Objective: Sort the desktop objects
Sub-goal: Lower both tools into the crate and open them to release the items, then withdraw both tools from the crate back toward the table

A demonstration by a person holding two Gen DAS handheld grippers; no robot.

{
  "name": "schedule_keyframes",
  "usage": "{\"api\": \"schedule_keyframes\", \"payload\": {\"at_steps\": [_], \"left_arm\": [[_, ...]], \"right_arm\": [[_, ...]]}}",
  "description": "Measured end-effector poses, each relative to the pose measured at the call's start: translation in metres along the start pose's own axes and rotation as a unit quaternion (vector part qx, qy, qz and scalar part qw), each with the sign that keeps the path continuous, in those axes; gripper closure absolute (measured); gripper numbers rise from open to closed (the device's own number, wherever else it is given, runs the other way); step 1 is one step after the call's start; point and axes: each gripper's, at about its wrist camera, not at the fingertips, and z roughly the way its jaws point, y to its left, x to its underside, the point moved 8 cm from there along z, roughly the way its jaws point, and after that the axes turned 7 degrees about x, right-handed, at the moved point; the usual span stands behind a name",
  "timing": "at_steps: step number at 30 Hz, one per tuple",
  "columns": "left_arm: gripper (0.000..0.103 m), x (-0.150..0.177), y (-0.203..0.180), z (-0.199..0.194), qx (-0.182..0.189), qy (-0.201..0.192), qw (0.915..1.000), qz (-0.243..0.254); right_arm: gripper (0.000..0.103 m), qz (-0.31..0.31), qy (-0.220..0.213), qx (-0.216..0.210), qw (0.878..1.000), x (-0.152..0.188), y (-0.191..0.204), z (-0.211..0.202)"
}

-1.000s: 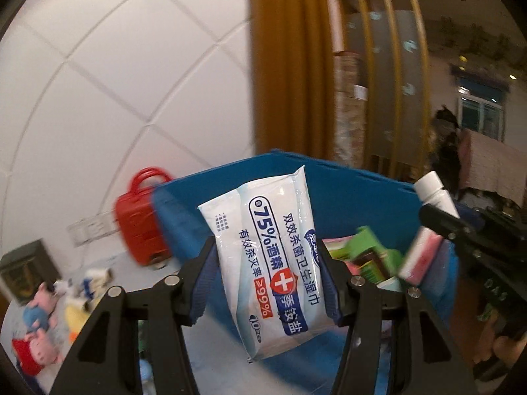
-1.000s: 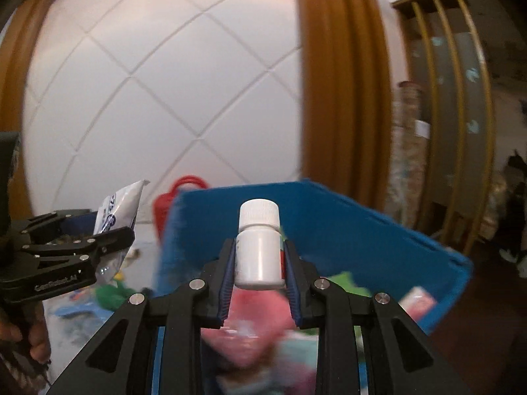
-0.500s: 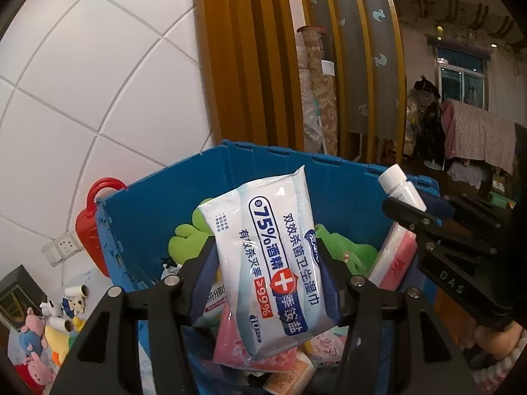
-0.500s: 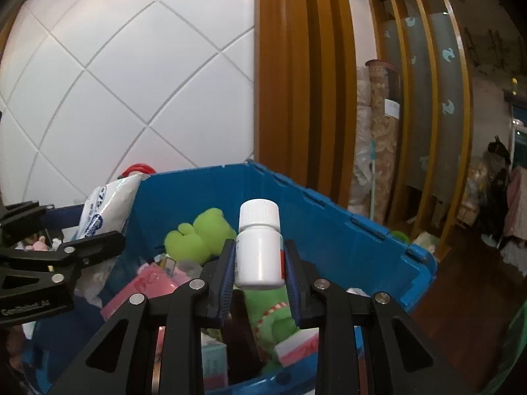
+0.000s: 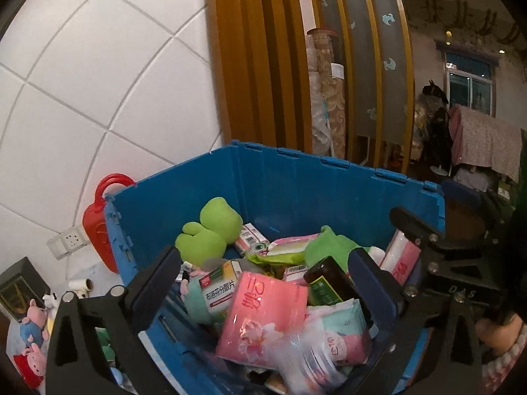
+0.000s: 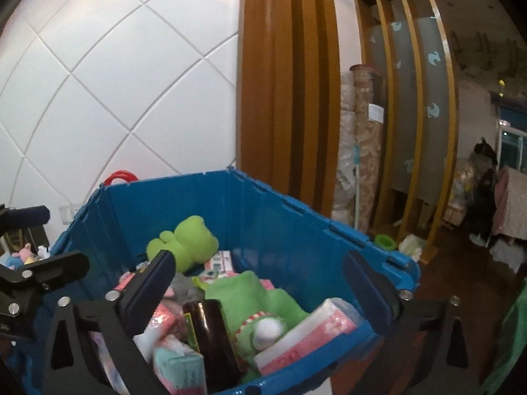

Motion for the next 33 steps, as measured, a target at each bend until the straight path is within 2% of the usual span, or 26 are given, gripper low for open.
{"api": "schedule_keyframes", "payload": {"at_steps": [7, 16, 20, 26, 33], "left_arm": [[0.000, 0.007, 0.006, -0.012, -0.012, 0.005, 0.9998, -0.013], [0.000, 0.015, 0.022, -0.044, -0.032, -0.013, 0.9990, -0.028], [0.000, 0.023, 0.036, -0.061, -0.046, -0.021, 0.9982, -0.032], [0.000, 0.043, 0.078, -0.086, -0.074, -0.022, 0.9954, -0.057], [0.000, 0.085, 0.157, -0.123, -0.115, -0.010, 0.9867, -0.114]], "right_arm": [[0.000, 0.005, 0.012, -0.006, 1.000, 0.004, -0.001, -0.012], [0.000, 0.003, 0.015, -0.002, 1.000, 0.004, 0.005, -0.034], [0.000, 0.004, 0.005, -0.013, 1.000, -0.001, 0.017, -0.050], [0.000, -0.013, -0.004, -0.050, 0.999, -0.009, 0.062, -0.075], [0.000, -0.039, -0.016, -0.107, 0.993, -0.011, 0.139, -0.102]]}}
